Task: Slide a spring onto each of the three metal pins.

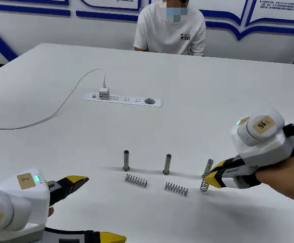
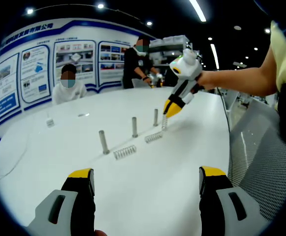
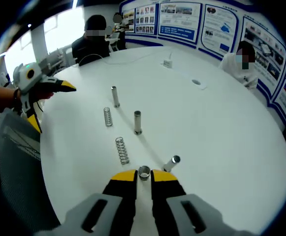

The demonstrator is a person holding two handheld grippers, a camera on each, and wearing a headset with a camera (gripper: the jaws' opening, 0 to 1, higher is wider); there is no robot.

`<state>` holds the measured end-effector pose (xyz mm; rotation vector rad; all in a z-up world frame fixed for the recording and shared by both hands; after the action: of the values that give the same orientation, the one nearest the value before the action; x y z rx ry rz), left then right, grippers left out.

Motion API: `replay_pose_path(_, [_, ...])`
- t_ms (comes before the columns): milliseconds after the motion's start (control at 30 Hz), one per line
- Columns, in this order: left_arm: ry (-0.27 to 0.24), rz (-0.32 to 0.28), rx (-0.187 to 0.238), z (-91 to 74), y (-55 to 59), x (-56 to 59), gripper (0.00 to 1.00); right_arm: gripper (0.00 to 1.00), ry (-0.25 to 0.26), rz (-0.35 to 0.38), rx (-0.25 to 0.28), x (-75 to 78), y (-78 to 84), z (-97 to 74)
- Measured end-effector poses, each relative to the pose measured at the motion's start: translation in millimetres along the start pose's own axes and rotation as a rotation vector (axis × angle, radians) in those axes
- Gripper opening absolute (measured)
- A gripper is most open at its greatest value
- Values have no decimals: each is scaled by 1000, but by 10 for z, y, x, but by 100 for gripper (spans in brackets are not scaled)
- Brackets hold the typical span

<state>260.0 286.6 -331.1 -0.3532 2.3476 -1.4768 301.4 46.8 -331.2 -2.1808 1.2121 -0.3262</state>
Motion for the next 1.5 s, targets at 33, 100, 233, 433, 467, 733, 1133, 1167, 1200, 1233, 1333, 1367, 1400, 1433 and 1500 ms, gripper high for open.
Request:
replay_pose_path(33, [-1, 0, 0, 0, 2, -1, 89, 12, -1, 0, -2, -2, -1, -3])
replay_pose_path(100, [0, -1, 1, 2, 3, -2, 89, 12, -2, 0, -3, -6, -5, -9])
replay_pose_path(233, [0, 0, 1, 6, 2, 0, 89, 12, -5, -3, -6, -23, -16, -26])
replay_pose_path(433, [0, 0, 2, 6, 1, -2, 89, 12, -9, -5, -8, -35, -30, -50])
replay_pose_path(467, [-1, 0, 2, 5, 0, -4, 89, 12, -9, -7, -8, -41, -37, -61])
replay_pose_path(733, [-3, 0, 3, 2, 3, -4, 89, 12, -12, -16, -8, -59, -82, -137])
replay_pose_path(1133, [-4, -2, 3, -2, 9, -6, 89, 12, -12, -20, -5, -62, -138, -222])
replay_pose_path(1167, [-4, -2, 2, -1, 9, -6, 89, 12, -11, -21, -5, -58, -141, -227])
replay_pose_path(1200, [-4, -1, 2, 0, 10, -3, 89, 12, -11, -21, -5, -54, -147, -236])
replay_pose_path(1233, [-3, -3, 2, 0, 10, -2, 89, 12, -10, -20, -4, -50, -150, -242])
replay_pose_path(1333, [-2, -1, 1, 1, 14, -1, 89, 12, -9, -17, -1, -40, -165, -270])
replay_pose_path(1367, [-3, -4, 2, 1, 14, -2, 89, 12, -8, -16, 0, -35, -176, -287])
replay_pose_path(1400, [-3, -5, 2, 0, 14, -3, 89, 12, -7, -15, 2, -28, -184, -299])
replay_pose_path(1433, [-4, -4, 1, -1, 15, -4, 89, 12, -7, -15, 4, -20, -190, -308])
replay_pose_path(1500, [-4, -5, 1, -4, 21, -7, 89, 12, -9, -9, 10, -19, -213, -330])
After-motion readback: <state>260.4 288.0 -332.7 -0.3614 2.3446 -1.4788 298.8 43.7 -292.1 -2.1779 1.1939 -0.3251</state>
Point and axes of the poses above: the centre of the closed fingertips' face, and the gripper's own axes: z roughly forward along the fingers, x roughly to its right, y roughly out of its underside, the point moved 3 cm from there along -z, roughly backward along the fingers, and after that the axes turned 11 degrees about z, right-handed, at the moved point
